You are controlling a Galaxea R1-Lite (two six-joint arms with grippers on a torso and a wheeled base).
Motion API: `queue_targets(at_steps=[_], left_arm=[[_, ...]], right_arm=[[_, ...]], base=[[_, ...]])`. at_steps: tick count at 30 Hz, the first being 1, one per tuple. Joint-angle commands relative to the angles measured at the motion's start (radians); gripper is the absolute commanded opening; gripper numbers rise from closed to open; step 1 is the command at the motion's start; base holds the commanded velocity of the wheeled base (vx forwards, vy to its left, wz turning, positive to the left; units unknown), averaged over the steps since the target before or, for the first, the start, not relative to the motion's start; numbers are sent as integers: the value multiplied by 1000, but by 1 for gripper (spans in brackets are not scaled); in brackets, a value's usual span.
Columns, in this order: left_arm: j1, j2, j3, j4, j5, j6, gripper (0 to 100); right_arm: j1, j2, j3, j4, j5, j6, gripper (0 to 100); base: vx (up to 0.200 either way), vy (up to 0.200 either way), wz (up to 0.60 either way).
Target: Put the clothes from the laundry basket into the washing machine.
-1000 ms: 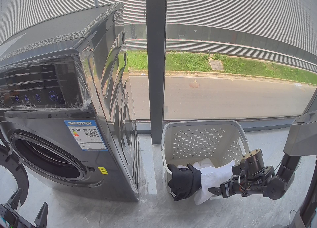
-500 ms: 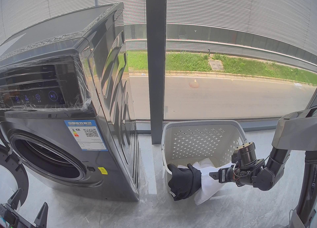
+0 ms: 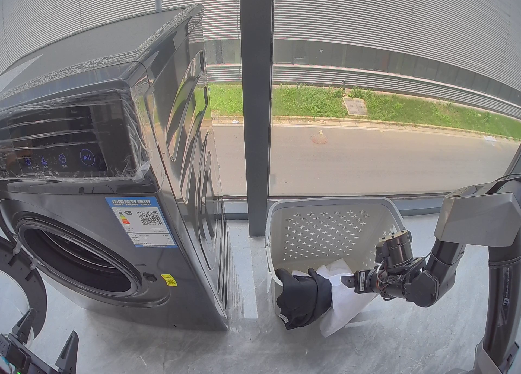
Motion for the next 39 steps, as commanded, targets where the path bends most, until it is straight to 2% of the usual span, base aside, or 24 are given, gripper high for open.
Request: queue_targets(at_steps=[1, 3, 11, 22, 23, 35, 39], left_arm=[[0, 2, 4, -1, 0, 0, 100], [0, 2, 4, -1, 0, 0, 100], [0, 2, 4, -1, 2, 0, 100], [0, 2, 4, -1, 2, 0, 100], [0, 2, 4, -1, 2, 0, 100], [0, 2, 4, -1, 2, -2, 100], [0, 2, 4, -1, 0, -2, 100]], right_arm=[[-6, 51, -13, 0, 0, -5, 100], [-6, 63, -13, 1, 0, -6, 100], [6, 97, -22, 1, 3, -62, 100], [4, 98, -32, 0, 12, -92, 100], [4, 100, -32, 1, 14, -95, 0], [-5, 94, -38, 1, 12, -98, 0], [-26, 54, -81, 0, 12, -98, 0]], base=[[0, 0, 0], [0, 0, 0], [0, 0, 0], [0, 0, 0], [0, 0, 0], [0, 0, 0], [0, 0, 0]])
